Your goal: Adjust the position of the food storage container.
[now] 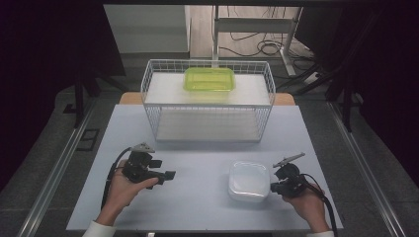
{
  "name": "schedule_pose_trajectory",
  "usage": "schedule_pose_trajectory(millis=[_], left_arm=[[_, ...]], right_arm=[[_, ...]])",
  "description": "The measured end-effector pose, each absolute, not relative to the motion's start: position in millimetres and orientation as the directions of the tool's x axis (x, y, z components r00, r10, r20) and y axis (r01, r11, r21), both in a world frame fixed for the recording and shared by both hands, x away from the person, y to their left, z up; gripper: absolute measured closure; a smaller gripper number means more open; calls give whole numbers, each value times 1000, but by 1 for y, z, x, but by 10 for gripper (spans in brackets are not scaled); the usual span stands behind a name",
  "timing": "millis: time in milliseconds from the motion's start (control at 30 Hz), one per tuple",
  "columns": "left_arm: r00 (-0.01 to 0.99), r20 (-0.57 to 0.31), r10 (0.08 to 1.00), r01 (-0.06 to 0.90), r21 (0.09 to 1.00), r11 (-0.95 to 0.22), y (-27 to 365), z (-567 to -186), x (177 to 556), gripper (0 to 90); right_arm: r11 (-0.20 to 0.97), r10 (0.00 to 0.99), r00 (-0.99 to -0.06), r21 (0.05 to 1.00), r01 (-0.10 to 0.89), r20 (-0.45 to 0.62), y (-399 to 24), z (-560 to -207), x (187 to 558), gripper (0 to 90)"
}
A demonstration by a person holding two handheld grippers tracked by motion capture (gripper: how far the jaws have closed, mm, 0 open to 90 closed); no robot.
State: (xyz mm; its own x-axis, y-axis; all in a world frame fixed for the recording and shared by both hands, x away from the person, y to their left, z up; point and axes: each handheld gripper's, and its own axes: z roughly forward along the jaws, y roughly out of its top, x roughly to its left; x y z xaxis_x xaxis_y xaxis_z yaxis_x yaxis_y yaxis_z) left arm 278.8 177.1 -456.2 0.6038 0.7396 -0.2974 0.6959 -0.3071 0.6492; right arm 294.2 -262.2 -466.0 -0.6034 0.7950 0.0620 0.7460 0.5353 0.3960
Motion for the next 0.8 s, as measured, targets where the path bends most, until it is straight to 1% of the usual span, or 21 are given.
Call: schedule_pose_trajectory(millis=[300, 500, 800], left_arm=[[603, -300, 740, 698, 647, -307, 175, -457, 279, 269], [602, -300, 740, 699, 645, -308, 176, -458, 280, 269], [601, -302, 740, 705, 636, -313, 173, -461, 281, 267]], right_arm=[[559, 774, -630, 403, 725, 59, -233, -472, 298, 893], [571, 759, -649, 425, 702, 52, -213, -474, 305, 893], [582, 747, -664, 443, 682, 40, -197, -481, 313, 893]])
